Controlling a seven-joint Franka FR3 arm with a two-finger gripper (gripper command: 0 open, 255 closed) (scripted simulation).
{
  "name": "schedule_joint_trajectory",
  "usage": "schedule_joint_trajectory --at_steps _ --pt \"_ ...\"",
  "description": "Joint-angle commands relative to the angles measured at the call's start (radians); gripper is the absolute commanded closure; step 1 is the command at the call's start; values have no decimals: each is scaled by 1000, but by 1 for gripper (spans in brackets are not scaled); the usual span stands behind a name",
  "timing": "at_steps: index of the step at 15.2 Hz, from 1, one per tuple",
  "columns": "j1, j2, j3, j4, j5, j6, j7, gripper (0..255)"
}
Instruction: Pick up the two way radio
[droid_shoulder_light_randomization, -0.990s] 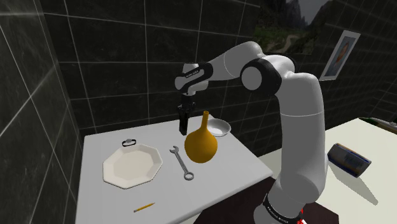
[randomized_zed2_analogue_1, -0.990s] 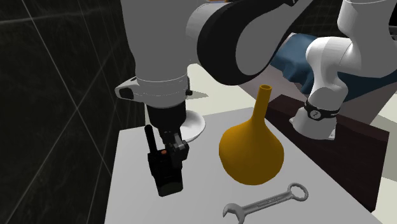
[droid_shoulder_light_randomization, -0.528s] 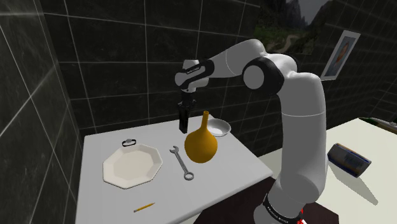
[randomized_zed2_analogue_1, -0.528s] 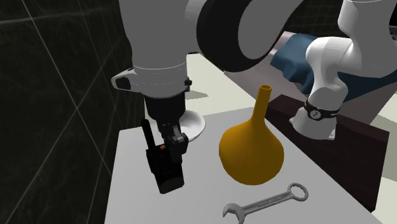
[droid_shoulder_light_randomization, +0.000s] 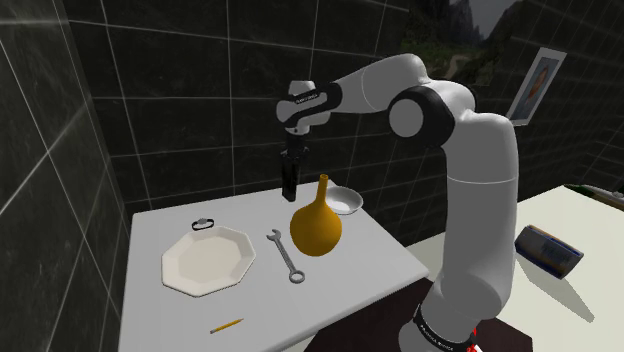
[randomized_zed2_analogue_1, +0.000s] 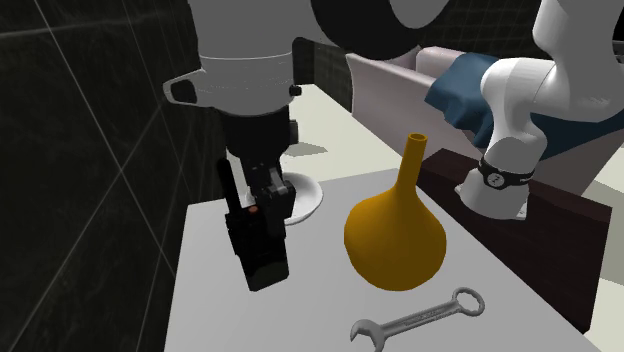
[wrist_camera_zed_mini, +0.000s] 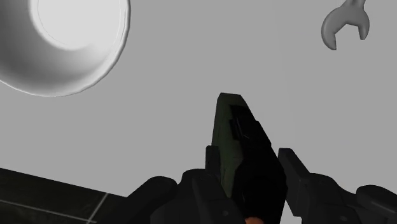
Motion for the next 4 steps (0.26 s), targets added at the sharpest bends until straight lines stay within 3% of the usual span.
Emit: schedule_joint_trajectory --at_steps 1,4 --pt "1 -8 -1 18 -3 -26 3 255" --pt "1 -13 -1 27 -4 -39 4 255"
